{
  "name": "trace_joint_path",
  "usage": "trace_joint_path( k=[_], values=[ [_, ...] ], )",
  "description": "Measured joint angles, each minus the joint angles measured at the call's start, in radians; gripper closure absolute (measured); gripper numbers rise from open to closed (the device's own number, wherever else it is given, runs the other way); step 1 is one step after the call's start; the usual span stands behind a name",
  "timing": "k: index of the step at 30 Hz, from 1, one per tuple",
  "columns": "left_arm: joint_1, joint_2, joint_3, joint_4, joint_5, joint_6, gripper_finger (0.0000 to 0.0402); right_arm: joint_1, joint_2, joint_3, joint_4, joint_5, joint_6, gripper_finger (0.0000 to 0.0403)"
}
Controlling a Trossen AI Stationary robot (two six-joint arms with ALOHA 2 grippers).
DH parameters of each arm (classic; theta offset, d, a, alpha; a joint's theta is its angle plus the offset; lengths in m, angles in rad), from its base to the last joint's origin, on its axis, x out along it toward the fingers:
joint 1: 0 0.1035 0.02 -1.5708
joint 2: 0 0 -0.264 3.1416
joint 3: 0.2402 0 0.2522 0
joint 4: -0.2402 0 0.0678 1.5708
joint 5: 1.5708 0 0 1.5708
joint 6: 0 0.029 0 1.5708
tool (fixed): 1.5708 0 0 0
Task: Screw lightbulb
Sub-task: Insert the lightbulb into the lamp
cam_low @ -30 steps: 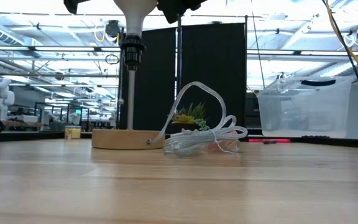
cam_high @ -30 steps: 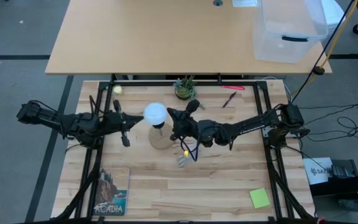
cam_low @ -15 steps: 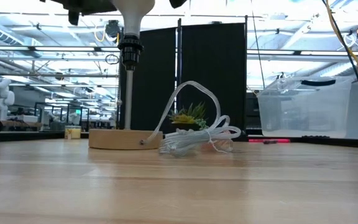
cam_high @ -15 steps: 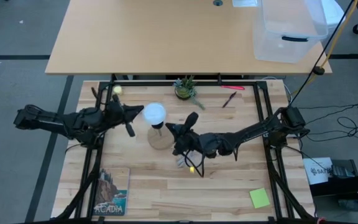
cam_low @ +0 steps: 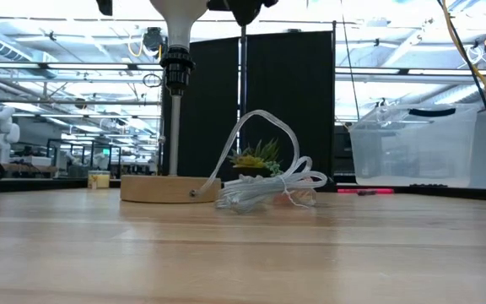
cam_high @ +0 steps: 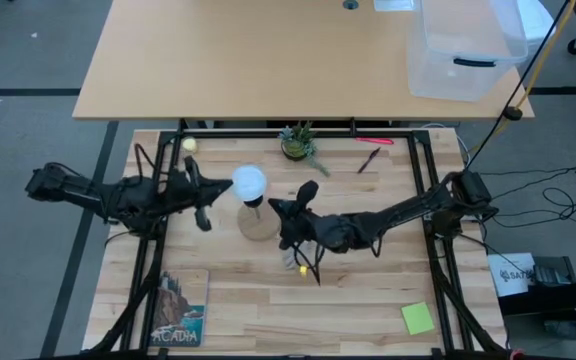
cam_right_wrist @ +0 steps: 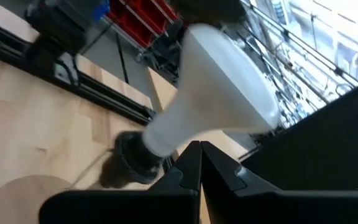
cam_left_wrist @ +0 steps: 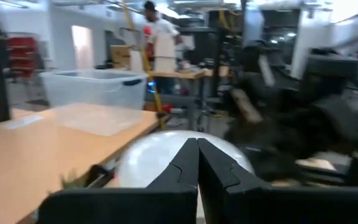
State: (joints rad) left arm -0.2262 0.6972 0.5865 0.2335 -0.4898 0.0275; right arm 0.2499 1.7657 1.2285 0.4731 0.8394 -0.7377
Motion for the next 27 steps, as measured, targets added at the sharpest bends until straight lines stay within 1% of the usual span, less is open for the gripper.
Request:
trace_joint_path(
  k=[5, 9, 15, 21, 24, 27],
  values=[
    [-0.077, 0.027, 0.000, 0.000, -0.006, 0.004, 0.0401, -0.059, 0.000, 0.000, 0.016, 0.003, 0.021, 0.0403],
    [-0.107, 0.069, 0.000, 0.000, -0.025, 0.002, 0.0401, -0.096, 0.000, 0.000, 0.047, 0.000, -0.004, 0.0403],
    [-0.111, 0.124, 0.000, 0.000, -0.083, -0.015, 0.0401, -0.120, 0.000, 0.000, 0.116, -0.005, -0.097, 0.0403],
    [-0.111, 0.126, 0.000, -0.002, -0.111, -0.015, 0.0401, -0.118, 0.000, 0.000, 0.165, -0.037, -0.184, 0.0403],
    [-0.111, 0.125, 0.000, -0.016, -0.147, -0.017, 0.0401, -0.111, 0.000, 0.000, 0.168, -0.036, -0.192, 0.0403],
    [-0.109, 0.126, 0.000, -0.023, -0.153, -0.018, 0.0401, -0.098, 0.000, 0.000, 0.168, -0.034, -0.198, 0.0403]
  ],
)
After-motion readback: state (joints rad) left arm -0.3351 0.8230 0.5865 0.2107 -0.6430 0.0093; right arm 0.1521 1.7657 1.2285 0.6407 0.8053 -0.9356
